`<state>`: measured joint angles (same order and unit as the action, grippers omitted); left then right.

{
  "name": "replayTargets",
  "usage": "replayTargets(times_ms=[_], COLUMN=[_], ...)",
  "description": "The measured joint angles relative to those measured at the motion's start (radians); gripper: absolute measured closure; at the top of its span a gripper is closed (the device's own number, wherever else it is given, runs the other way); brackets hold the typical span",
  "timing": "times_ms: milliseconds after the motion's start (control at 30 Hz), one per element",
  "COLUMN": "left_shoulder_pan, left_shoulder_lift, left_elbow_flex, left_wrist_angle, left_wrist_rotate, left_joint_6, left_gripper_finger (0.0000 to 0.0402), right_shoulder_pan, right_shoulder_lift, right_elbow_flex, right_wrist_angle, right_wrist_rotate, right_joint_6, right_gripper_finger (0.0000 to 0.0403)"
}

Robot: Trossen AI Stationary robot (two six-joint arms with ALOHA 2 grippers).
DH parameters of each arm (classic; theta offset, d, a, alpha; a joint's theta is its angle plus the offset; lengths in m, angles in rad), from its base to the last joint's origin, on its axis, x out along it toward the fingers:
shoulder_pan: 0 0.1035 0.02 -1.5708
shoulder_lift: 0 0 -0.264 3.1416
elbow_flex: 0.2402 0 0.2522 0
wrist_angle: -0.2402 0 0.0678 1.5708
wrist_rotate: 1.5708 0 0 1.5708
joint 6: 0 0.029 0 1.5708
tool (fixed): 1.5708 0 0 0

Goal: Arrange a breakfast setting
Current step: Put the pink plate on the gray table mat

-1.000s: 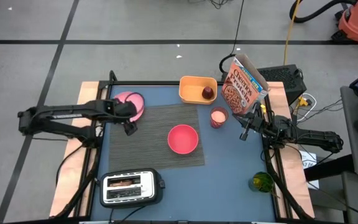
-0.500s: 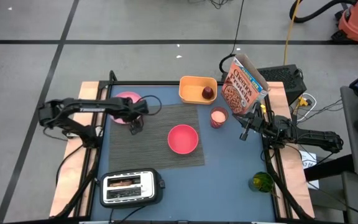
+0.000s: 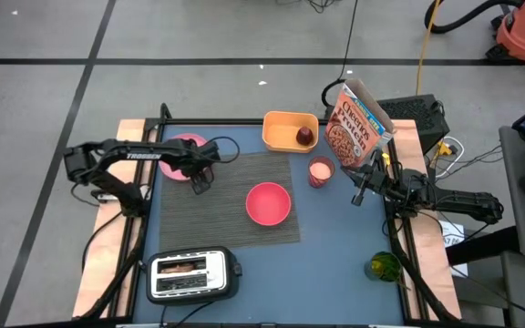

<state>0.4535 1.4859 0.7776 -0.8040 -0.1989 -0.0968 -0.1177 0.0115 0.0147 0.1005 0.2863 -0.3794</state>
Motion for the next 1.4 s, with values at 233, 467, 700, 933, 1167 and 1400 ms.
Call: replayTargets(times_ms=[233, 467, 700, 933, 1167, 1400], left_shoulder_pan=[0.0, -0.024, -0.101, -0.217, -0.357, -0.479], left_shoulder_lift=[0.002, -0.002, -0.028, -0.043, -0.043, -0.043], left_elbow_flex=[0.0, 0.0, 0.0, 0.0, 0.0, 0.0], left_wrist_angle=[0.001, -0.008, -0.018, -0.019, -0.004, 0.014], left_wrist_rotate=[0.0, 0.064, 0.1, 0.211, 0.275, 0.28], left_joint_6=[0.017, -0.009, -0.07, -0.184, -0.316, -0.429], left_gripper_finger=[0.0319, 0.0385, 0.0391, 0.0391, 0.0391, 0.0391], right_shoulder_pan=[0.0, 0.0, 0.0, 0.0, 0.0, 0.0], right_shoulder_lift=[0.0, 0.0, 0.0, 0.0, 0.0, 0.0], right_elbow_flex=[0.0, 0.0, 0.0, 0.0, 0.0, 0.0], right_wrist_angle=[0.0, 0.0, 0.0, 0.0, 0.0, 0.0], right_wrist_rotate=[0.0, 0.0, 0.0, 0.0, 0.0, 0.0], right_joint_6=[0.0, 0.0, 0.0, 0.0, 0.0, 0.0], right_gripper_finger=[0.0392, 0.0392, 0.0392, 0.0392, 0.0392, 0.0392])
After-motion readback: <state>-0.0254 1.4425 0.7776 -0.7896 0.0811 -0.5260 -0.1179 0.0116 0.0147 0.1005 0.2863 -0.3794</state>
